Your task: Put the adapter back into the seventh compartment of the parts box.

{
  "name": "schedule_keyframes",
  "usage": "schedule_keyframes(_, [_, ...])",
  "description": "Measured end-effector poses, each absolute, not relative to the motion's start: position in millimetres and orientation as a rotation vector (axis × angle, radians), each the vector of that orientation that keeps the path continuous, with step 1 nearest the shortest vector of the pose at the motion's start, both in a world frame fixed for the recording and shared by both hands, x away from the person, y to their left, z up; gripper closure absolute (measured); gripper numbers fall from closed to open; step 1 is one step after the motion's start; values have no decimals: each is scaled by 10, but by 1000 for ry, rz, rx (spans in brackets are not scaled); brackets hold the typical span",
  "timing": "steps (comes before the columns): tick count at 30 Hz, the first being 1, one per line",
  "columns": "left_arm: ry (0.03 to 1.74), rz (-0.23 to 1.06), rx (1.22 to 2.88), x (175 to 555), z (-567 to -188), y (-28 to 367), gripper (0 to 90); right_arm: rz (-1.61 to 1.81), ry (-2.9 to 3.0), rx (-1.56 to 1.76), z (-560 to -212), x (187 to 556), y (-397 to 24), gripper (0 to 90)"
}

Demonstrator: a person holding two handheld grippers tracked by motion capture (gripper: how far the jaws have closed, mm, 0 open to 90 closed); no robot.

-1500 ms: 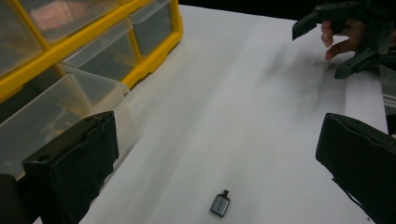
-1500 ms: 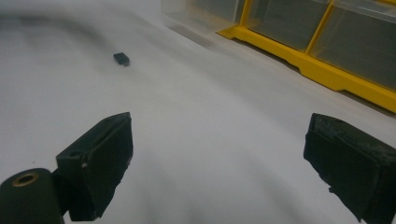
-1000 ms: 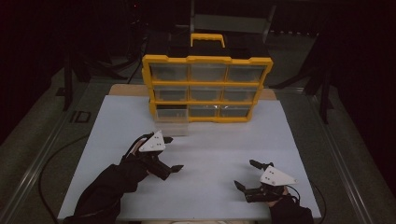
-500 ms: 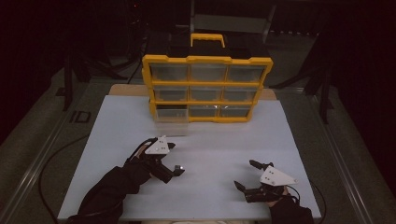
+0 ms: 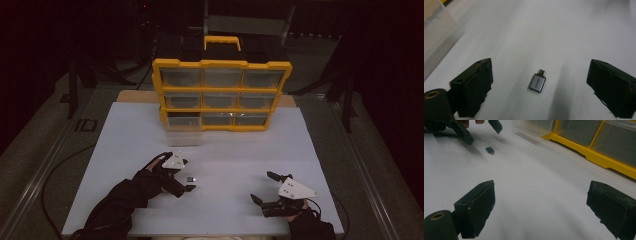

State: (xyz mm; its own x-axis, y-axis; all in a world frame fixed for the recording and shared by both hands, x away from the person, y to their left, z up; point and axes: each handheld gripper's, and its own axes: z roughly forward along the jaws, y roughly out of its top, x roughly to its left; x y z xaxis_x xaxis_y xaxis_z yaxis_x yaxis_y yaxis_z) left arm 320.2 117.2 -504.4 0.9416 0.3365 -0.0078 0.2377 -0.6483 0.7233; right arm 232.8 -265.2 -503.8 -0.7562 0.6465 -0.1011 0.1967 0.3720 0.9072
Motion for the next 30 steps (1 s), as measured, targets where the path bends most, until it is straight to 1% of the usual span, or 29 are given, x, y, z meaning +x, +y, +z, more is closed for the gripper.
schedule_keyframes(2, [413,159,2309,3211,-5062,1170,110,1360,2194,729,-5038,2327,-2652,82])
schedule_keyframes(4, [409,160,2318,3224,-5072,1175,146,1359,2194,728,-5036,2325,-2651,82])
schedule_keyframes(8, [403,140,2334,3242,-5096,1174,182,1362,2191,729,-5037,2328,-2653,82])
schedule_keyframes(11, [400,142,2346,3252,-5111,1173,195,1361,2192,728,-5038,2328,-2653,82])
schedule_keyframes(12, [397,146,2353,3254,-5113,1172,220,1362,2192,727,-5038,2328,-2653,82])
schedule_keyframes(13, [391,153,2352,3249,-5116,1171,222,1363,2191,727,-5038,2329,-2653,82])
schedule_keyframes(15, [381,156,2358,3250,-5117,1170,261,1362,2194,729,-5038,2327,-2651,82])
schedule_keyframes(19, [377,157,2382,3266,-5126,1164,312,1361,2195,729,-5038,2328,-2650,82])
schedule_keyframes(23, [360,125,2388,3275,-5150,1157,400,1360,2188,732,-5036,2328,-2654,83])
schedule_keyframes(25, [350,124,2395,3280,-5159,1156,427,1360,2189,732,-5037,2327,-2654,82])
schedule_keyframes(26, [345,120,2402,3286,-5160,1156,460,1358,2190,731,-5038,2328,-2654,82])
schedule_keyframes(28, [346,117,2402,3289,-5165,1150,487,1358,2190,731,-5038,2329,-2653,82])
schedule_keyframes(29, [344,110,2406,3295,-5164,1146,519,1357,2190,731,-5038,2329,-2653,82])
schedule_keyframes(30, [345,98,2406,3302,-5164,1142,524,1359,2189,732,-5038,2329,-2654,82])
